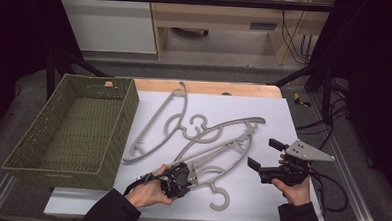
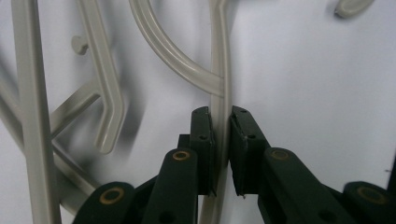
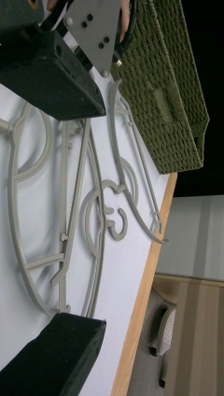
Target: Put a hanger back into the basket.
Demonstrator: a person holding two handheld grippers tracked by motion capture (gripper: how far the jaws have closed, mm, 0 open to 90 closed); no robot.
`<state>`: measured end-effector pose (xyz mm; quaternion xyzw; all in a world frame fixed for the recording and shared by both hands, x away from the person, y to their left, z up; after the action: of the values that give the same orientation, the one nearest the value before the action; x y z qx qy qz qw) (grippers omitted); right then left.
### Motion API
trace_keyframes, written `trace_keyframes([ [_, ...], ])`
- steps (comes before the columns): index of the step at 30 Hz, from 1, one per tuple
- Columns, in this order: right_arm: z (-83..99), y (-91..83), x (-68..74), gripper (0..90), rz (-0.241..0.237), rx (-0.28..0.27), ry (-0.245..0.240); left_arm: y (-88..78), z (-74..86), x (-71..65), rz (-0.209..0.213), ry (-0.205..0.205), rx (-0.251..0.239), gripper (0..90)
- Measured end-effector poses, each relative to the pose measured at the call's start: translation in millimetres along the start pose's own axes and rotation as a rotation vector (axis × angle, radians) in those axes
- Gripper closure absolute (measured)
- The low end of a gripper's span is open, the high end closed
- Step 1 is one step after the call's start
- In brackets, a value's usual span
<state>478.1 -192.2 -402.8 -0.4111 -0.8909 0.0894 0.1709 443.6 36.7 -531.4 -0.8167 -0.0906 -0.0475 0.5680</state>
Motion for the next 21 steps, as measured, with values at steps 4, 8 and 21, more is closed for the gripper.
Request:
trace_keyframes([
  [4, -1.6, -2.2, -0.3, 1.3, 0.000, -0.009, 0.006, -2.3, -3.9, -6.9, -0.008, 0.015, -0.007, 81.6],
  [8, -3.6, -5.3, -0.9, 1.5, -0.003, -0.020, 0.010, -11.4, -9.0, -10.9, 0.002, -0.010, -0.070, 81.8],
  [21, -4.8, -9.2, -3.8, 2.0, 0.001, -0.029, 0.014, -50.5, -18.3, -10.9, -0.009, -0.072, -0.217, 81.9],
])
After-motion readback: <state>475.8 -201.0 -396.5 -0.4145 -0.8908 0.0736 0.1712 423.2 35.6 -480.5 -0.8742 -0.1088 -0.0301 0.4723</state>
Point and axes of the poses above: each handheld gripper's, and its own axes: y roughly forward along the jaws, z roughly out of its underside, x roughly to its left, the point moved 9 cm from there along y, roughly forward along the jaws, and after that the axes turned 9 degrees about y, right-handed, at the moved point
